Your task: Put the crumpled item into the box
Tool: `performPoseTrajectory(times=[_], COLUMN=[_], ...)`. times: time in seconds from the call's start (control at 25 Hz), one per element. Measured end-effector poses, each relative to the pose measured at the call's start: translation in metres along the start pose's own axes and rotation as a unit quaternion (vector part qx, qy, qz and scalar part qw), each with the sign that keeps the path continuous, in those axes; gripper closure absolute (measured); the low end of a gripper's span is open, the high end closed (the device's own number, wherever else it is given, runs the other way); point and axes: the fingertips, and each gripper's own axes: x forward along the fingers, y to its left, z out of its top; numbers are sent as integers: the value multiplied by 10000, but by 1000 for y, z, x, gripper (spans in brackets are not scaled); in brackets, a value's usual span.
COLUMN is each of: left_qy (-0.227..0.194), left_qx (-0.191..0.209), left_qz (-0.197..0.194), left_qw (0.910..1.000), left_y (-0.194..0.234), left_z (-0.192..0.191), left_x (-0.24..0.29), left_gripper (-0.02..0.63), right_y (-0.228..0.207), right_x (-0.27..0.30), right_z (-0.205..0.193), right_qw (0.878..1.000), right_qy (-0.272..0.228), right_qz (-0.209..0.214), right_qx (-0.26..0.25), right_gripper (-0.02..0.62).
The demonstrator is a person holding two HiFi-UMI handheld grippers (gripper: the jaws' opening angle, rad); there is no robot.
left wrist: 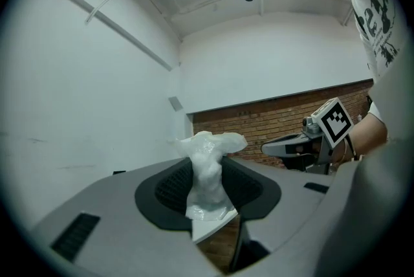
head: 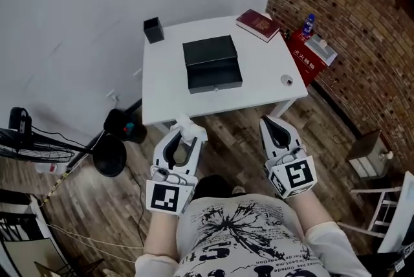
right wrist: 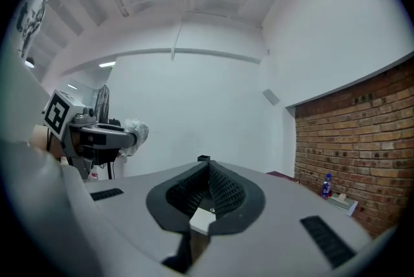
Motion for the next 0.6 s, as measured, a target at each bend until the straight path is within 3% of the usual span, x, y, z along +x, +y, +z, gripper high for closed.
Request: performPoseTrajectory(times=[0.32,0.6], left_qy=[356,1474], left_qx=[44,296], left_qz=[-5,-435], left_qw=[9994,9877], left_y=[35,92], left_z=[-37,-96], left_x=[87,188], left_gripper=[454,454], right_y=[-37,-79], right_x=[86,196], right_z=[-19,-40], right_qw=[9994,9979], right_qy=[174,488], right_qz=[288,417], right_qx=[-107,-15], right_gripper=[581,581])
